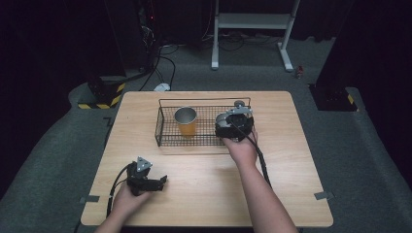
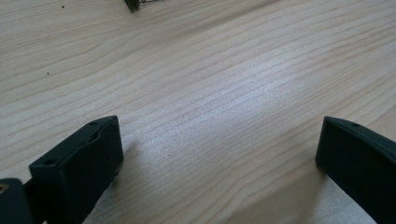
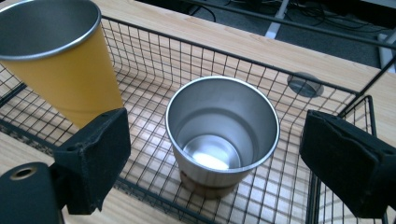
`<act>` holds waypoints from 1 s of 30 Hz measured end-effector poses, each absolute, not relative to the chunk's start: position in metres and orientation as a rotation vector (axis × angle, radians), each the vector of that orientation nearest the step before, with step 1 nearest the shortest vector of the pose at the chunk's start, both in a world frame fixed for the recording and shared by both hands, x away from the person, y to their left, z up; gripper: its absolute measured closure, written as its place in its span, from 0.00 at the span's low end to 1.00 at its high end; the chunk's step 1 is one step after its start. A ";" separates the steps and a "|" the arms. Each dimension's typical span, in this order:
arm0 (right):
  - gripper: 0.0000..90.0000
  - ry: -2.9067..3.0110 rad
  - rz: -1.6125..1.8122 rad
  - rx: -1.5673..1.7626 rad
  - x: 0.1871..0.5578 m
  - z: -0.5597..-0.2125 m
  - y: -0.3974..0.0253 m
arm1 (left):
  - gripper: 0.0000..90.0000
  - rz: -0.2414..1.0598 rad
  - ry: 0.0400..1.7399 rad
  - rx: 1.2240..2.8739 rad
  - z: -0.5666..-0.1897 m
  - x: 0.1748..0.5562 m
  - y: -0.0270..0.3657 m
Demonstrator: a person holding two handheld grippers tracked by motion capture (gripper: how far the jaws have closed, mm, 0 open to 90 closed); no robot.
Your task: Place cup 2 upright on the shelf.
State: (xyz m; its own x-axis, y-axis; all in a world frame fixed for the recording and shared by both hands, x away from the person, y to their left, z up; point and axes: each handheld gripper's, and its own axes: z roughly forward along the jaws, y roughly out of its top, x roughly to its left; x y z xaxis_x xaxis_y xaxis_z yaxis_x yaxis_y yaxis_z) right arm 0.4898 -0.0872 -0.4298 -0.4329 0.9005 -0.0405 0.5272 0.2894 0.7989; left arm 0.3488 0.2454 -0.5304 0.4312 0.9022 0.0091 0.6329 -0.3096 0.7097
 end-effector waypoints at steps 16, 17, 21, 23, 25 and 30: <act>0.10 2.035 1.006 1.209 0.457 -0.434 -0.101 | 0.01 0.547 1.292 2.051 -0.530 0.349 0.245; 0.10 2.038 1.014 1.213 0.456 -0.434 -0.102 | 0.01 0.547 1.292 2.051 -0.530 0.349 0.245; 0.10 2.024 1.041 1.196 0.447 -0.436 -0.108 | 0.01 0.547 1.292 2.052 -0.530 0.349 0.245; 0.10 2.010 1.060 1.183 0.442 -0.437 -0.111 | 0.01 0.547 1.292 2.051 -0.530 0.349 0.245; 0.10 2.013 1.052 1.183 0.437 -0.439 -0.115 | 0.01 0.547 1.292 2.051 -0.530 0.349 0.245; 0.10 2.015 1.064 1.199 0.426 -0.446 -0.127 | 0.01 0.547 1.292 2.052 -0.530 0.349 0.245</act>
State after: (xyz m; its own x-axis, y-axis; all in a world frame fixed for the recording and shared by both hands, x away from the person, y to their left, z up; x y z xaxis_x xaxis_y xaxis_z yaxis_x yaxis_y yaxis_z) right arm 0.4255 -0.1274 -0.4462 -0.4440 0.8936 -0.0654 0.4497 0.2854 0.8464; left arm 0.3489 0.2455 -0.5304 0.4289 0.9033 0.0083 0.6349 -0.3080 0.7086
